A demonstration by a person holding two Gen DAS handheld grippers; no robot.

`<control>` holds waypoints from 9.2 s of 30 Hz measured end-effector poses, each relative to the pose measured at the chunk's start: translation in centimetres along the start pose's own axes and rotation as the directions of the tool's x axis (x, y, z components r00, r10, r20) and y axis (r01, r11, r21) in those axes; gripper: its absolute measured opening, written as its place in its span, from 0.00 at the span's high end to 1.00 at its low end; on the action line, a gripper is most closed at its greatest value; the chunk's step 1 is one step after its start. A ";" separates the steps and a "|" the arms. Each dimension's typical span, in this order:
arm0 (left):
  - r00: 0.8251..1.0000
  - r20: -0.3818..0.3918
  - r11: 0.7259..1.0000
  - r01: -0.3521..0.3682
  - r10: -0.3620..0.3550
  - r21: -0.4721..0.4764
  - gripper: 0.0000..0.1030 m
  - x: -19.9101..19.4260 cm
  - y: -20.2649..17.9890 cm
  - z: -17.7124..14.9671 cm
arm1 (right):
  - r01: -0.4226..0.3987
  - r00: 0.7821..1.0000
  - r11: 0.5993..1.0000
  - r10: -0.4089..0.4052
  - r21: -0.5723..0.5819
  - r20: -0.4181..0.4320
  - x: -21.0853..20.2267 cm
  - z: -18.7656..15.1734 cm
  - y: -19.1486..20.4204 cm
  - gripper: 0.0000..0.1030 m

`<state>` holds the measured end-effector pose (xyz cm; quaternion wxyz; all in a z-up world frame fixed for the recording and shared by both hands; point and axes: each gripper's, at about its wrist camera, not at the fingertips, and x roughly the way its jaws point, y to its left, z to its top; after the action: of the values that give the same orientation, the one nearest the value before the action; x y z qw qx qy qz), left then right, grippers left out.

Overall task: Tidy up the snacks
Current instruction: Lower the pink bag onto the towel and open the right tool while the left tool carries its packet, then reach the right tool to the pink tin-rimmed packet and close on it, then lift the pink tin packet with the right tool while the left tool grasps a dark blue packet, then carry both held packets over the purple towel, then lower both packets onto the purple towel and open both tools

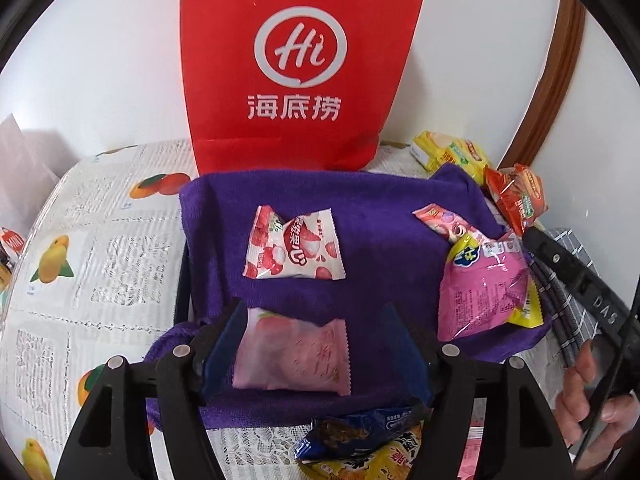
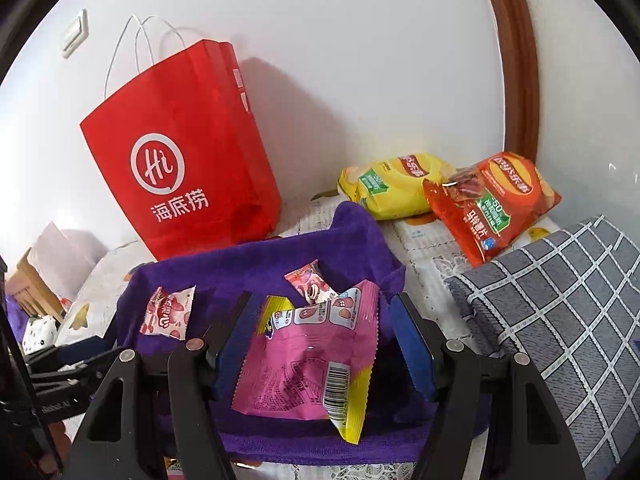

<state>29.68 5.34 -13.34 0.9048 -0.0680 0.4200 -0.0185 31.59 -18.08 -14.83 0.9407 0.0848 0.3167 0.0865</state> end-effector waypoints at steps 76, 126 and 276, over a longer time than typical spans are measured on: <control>0.996 0.000 0.996 0.086 -0.086 -0.020 0.32 -3.4 1.7 -1.1 | 0.145 0.950 0.979 -0.179 -0.143 -0.258 -6.8 -12.4 -0.7 0.52; 0.980 -0.197 0.998 0.002 -0.016 -0.069 0.32 1.9 -2.4 -5.8 | 0.120 0.952 0.985 -0.149 -0.124 -0.268 -6.6 -12.3 -0.8 0.47; 0.989 -0.150 0.999 0.000 -0.008 -0.053 0.47 2.9 3.3 0.8 | -0.207 0.948 0.956 0.145 -0.206 -0.283 3.9 -1.0 8.7 0.34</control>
<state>32.11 8.47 -15.43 0.8685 -0.0910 0.4870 -0.0142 33.07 -8.73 -16.04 0.8817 -0.0103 0.4185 0.2177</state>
